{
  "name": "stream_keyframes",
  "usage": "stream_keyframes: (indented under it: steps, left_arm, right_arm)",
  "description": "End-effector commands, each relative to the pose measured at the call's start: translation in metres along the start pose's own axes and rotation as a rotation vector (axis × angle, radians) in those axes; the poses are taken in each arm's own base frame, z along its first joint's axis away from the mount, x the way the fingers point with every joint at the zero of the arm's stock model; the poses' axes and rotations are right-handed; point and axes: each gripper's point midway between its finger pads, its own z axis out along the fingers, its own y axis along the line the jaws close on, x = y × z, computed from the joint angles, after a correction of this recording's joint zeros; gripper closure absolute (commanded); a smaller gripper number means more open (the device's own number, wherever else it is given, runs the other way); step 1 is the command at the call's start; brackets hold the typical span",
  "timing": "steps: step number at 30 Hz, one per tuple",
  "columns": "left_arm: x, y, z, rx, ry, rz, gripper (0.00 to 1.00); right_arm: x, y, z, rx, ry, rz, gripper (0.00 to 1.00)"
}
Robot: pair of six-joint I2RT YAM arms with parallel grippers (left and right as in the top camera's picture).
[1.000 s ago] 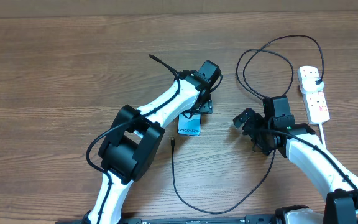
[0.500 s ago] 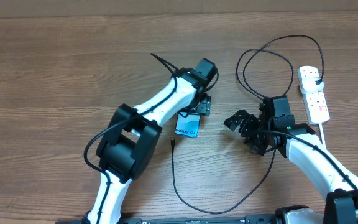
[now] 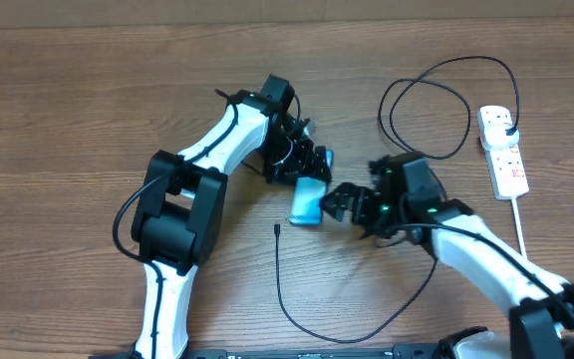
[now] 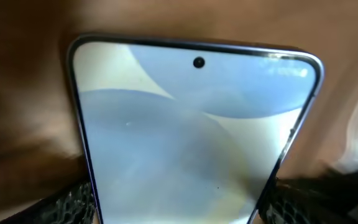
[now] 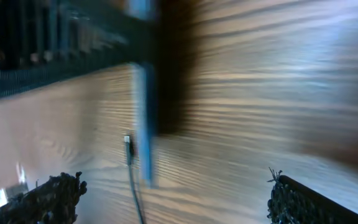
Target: Plug charger to phone and switch on socket
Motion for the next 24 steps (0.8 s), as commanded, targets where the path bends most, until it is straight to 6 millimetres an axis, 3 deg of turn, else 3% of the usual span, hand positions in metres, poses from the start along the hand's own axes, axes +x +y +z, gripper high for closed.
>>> stream_keyframes:
  steps: [1, 6, 15, 17, 22, 24]
  left_arm:
    - [0.047, 0.026, 0.060, 0.104, 0.223, -0.067, 0.16]
    - [0.049, 0.028, 0.060, 0.092, 0.227, -0.055, 0.14]
    - [0.046, 0.037, 0.061, 0.040, 0.213, -0.045, 0.11]
    - [0.045, 0.037, 0.062, 0.041, 0.210, -0.043, 0.10]
    - [0.043, 0.037, 0.062, 0.042, 0.202, -0.036, 0.03]
    - [0.043, 0.038, 0.062, 0.033, 0.201, -0.035, 0.02]
  right_arm:
    - [0.009, 0.008, 0.022, -0.024, 0.039, 0.000, 0.00]
    - [-0.006, 0.013, 0.044, -0.062, -0.014, -0.056, 0.02]
    - [-0.012, 0.000, 0.049, -0.009, -0.044, -0.073, 0.28]
    - [-0.010, -0.005, 0.049, 0.016, -0.039, -0.093, 0.40]
    - [-0.009, -0.007, 0.049, 0.023, -0.033, -0.088, 0.57]
    - [-0.008, -0.007, 0.049, 0.025, -0.031, -0.086, 0.59]
